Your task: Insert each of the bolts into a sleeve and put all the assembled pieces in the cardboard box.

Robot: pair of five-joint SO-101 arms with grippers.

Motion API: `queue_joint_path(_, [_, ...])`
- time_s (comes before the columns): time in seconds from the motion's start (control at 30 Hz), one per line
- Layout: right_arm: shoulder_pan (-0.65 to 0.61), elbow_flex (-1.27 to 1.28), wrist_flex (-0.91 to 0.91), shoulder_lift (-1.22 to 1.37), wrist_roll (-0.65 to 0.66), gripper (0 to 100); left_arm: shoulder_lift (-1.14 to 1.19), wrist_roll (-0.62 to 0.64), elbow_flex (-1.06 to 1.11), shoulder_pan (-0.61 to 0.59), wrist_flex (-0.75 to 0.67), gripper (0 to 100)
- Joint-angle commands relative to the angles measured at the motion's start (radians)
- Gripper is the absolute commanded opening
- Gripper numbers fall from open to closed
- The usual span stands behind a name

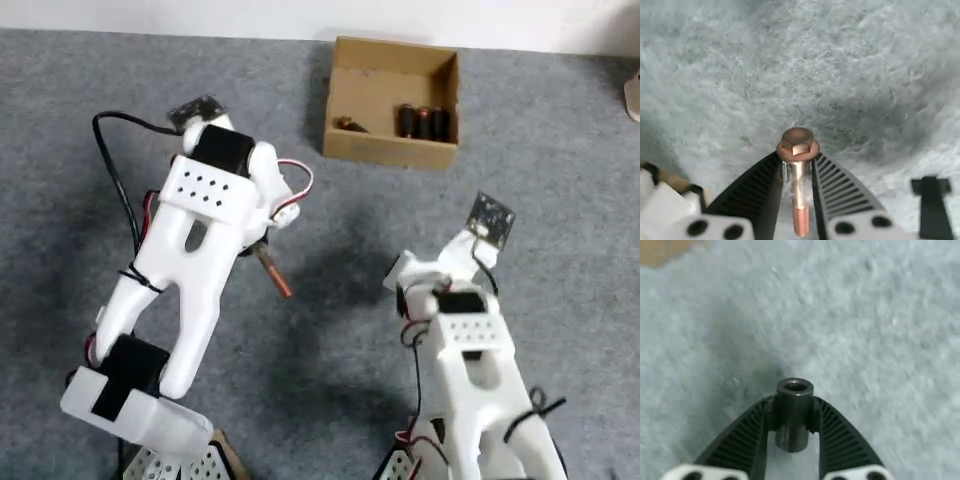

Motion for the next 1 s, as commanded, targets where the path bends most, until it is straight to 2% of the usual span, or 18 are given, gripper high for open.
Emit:
queue_joint_path(0.0, [-0.007, 0.056, -0.17, -0.076, 0.017, 0.4, -0.059, -0.18, -0.007, 0.022, -0.005, 1])
queue_joint_path(0.1, [-0.007, 0.113, -0.277, -0.096, 0.017, 0.4, -0.05, -0.261, -0.041, 0.021, -0.077, 1])
queue_joint_path(0.27, [-0.007, 0.194, -0.421, -0.117, 0.051, 0.4, -0.048, -0.21, -0.008, 0.028, -0.298, 1])
queue_joint_path(0.47, [-0.051, 0.338, -0.602, -0.177, 0.381, 0.4, -0.054, -0.18, 0.153, 0.062, -0.431, 1])
queue_joint_path(0.67, [-0.177, 0.533, -0.857, -0.282, 0.568, 0.4, -0.059, -0.186, 0.312, 0.16, -0.555, 1])
queue_joint_path(0.77, [-0.211, 0.599, -0.895, -0.318, 0.683, 0.4, -0.061, -0.226, 0.367, 0.168, -0.663, 1])
queue_joint_path(0.87, [-0.211, 0.622, -0.86, -0.32, 0.672, 0.4, -0.062, -0.339, 0.412, 0.166, -0.769, 1])
queue_joint_path(0.97, [-0.211, 0.622, -0.855, -0.32, 0.634, 0.4, -0.068, -0.39, 0.43, 0.166, -0.847, 1])
